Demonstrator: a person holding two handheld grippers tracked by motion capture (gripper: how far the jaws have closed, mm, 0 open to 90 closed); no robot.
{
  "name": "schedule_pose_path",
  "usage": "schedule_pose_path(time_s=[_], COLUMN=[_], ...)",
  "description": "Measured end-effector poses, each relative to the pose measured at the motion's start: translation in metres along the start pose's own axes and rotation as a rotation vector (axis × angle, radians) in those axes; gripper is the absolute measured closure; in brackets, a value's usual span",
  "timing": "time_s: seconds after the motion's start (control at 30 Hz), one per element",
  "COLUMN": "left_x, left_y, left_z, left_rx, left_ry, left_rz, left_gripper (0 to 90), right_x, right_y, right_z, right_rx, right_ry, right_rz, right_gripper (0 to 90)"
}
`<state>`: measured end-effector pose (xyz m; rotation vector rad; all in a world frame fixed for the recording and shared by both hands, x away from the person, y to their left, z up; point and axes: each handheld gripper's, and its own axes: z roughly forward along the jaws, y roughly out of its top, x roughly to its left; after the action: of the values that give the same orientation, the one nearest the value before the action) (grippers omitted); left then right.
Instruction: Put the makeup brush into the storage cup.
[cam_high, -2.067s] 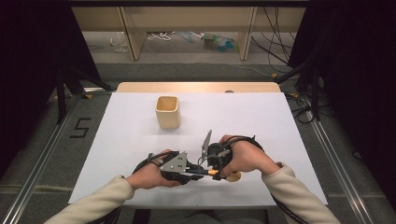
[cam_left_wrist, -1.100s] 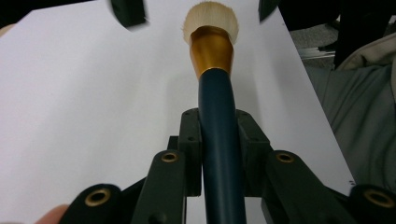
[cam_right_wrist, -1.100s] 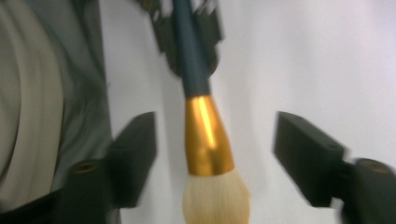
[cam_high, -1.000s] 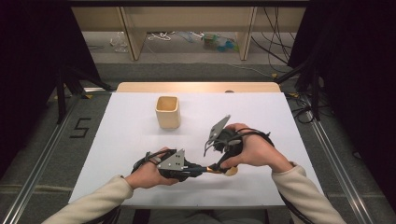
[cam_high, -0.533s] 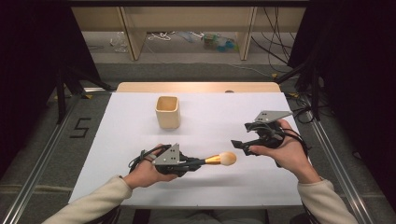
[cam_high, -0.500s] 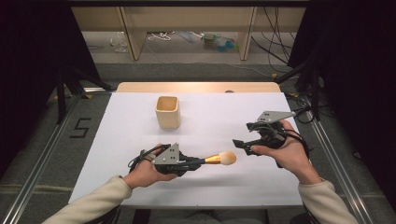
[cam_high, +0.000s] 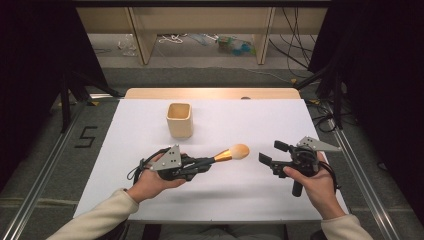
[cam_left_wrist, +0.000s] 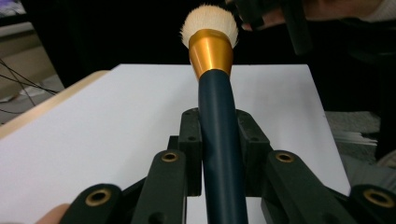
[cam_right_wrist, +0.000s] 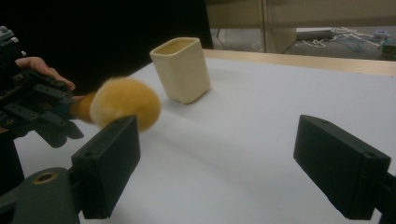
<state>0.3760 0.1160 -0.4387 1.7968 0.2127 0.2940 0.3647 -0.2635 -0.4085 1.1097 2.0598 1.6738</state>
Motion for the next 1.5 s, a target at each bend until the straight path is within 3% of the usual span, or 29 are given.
schedule_pose_path(time_s=[0.2, 0.33, 0.43, 0.5, 0.67, 0.87, 1.13, 1.3, 1.5], left_x=[-0.001, 0.000, 0.000, -0.001, -0.001, -0.002, -0.002, -0.001, -0.002], left_y=[0.006, 0.007, 0.008, 0.010, 0.011, 0.010, 0.009, 0.008, 0.008], left_z=[-0.007, -0.009, -0.011, -0.011, -0.011, -0.009, -0.008, -0.007, -0.006], left_rx=[-0.081, -0.106, -0.114, -0.122, -0.133, -0.132, -0.135, -0.133, -0.135], left_ry=[0.039, 0.047, 0.053, 0.058, 0.057, 0.052, 0.062, 0.059, 0.055], left_rz=[-0.034, -0.026, -0.024, -0.026, -0.030, -0.026, -0.031, -0.031, -0.036], left_gripper=[75.5, 75.5, 75.5, 75.5, 75.5, 75.4, 75.5, 75.4, 75.4], right_x=[0.010, 0.021, 0.029, 0.036, 0.055, 0.073, 0.085, 0.087, 0.086], right_y=[-0.011, -0.015, -0.020, -0.023, -0.026, -0.024, -0.017, -0.012, -0.009], right_z=[0.009, 0.013, 0.017, 0.020, 0.034, 0.053, 0.068, 0.075, 0.077], right_rx=[-0.075, -0.061, -0.070, -0.027, -0.057, -0.065, -0.098, -0.133, -0.132], right_ry=[0.065, 0.112, 0.140, 0.166, 0.228, 0.296, 0.313, 0.294, 0.270], right_rz=[0.016, 0.012, 0.026, 0.035, 0.028, 0.082, 0.139, 0.148, 0.159], right_gripper=[16.0, 15.6, 15.9, 15.9, 18.2, 19.7, 20.4, 23.4, 24.4])
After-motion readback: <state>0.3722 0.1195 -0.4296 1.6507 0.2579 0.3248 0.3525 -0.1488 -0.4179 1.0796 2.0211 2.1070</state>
